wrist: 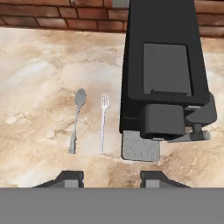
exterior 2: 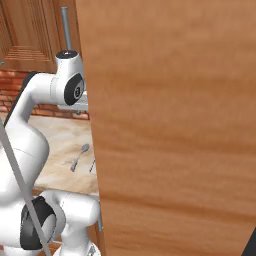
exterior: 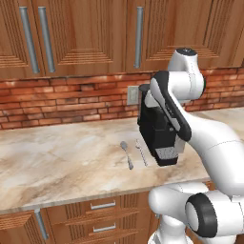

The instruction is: Take the fork and place it on the left side of the plate. Then take the spoon and place it on the right side of the plate. Make sure they're directly next to the plate.

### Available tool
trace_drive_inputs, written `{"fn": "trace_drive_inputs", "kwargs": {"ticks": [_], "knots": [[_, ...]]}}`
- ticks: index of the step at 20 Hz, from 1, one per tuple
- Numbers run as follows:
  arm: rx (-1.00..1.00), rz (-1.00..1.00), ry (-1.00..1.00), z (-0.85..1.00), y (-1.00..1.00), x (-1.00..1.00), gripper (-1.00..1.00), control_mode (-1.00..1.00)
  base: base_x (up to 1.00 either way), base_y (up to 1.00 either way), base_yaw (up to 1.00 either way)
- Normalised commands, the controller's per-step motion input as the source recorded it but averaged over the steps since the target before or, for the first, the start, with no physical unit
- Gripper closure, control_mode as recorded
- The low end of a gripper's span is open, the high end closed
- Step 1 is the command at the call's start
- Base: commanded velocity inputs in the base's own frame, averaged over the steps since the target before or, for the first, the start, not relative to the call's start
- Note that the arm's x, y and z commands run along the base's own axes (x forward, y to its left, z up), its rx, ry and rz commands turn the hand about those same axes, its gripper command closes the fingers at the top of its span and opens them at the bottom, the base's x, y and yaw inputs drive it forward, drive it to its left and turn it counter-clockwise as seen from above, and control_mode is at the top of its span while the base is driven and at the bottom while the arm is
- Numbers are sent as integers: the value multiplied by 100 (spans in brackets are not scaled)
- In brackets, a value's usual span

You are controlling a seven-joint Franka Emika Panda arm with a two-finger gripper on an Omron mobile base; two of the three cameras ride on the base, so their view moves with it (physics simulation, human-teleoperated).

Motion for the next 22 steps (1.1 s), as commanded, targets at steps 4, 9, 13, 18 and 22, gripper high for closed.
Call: {"fn": "trace_drive_inputs", "kwargs": {"ticks": [4,9,13,18,22], "knots": [[0,0,-1,-15,13,-38,-100,-100,0,0,0],[-9,0,3,-61,72,-53,-100,-100,0,0,0],[-14,0,14,-62,92,-17,-100,-100,0,0,0],[-5,0,28,-59,23,8,-100,-100,0,0,0],[0,0,30,-51,0,29,-100,-100,0,0,0]]}}
